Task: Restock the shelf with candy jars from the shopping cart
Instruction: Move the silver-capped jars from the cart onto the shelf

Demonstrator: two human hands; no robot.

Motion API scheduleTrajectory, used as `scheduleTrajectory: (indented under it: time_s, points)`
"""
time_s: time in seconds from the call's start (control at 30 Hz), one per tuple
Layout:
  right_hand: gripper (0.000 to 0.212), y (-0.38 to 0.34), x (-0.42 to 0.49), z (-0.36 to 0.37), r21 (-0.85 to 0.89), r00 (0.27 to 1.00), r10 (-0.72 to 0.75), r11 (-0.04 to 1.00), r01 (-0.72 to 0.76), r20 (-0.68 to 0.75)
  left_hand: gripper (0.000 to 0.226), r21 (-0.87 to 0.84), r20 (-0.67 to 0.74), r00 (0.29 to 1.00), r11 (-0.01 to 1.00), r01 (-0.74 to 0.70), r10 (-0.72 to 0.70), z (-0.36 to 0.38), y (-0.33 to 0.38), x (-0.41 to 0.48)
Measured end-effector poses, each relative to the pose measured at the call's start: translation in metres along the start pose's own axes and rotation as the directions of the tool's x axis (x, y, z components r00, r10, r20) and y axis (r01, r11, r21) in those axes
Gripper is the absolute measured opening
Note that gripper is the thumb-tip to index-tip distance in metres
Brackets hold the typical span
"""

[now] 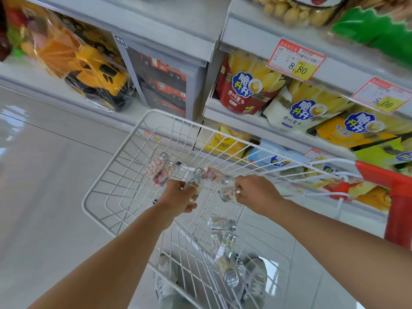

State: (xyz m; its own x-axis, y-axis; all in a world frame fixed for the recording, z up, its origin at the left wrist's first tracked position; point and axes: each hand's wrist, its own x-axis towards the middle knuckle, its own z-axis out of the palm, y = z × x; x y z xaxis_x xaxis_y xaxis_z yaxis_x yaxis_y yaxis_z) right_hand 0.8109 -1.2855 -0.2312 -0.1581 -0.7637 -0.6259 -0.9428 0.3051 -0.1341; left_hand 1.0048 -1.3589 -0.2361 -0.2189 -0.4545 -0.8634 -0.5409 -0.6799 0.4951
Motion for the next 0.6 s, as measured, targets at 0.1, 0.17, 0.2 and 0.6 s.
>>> scheduleTrajectory:
  time_s: [0.1,0.17,0.2,0.6]
  points:
    - [0.019,-0.007,-0.015,-0.025,0.45,0.997,-0.06,0.89,0.076,-0.051,0.012,-0.064,-0.027,0.998,0.997,-0.054,0.052,-0.007,0.022,-0.025]
    - [0.015,-0.017,-0.026,-0.049,0.591,0.99,-0.068,0.796,0.129,-0.124,0.018,-0.066,-0.066,0.991,0.99,-0.121,0.117,-0.012,0.039,-0.043]
    - [0.014,-0.021,-0.031,-0.062,0.636,0.986,-0.061,0.757,0.149,-0.158,0.021,-0.07,-0.08,0.986,0.986,-0.155,0.149,-0.015,0.048,-0.053]
    - [0.015,-0.04,-0.137,-0.22,0.75,0.836,0.012,0.449,0.485,-0.548,0.029,-0.295,0.113,0.886,0.867,-0.402,0.449,-0.024,0.152,-0.199]
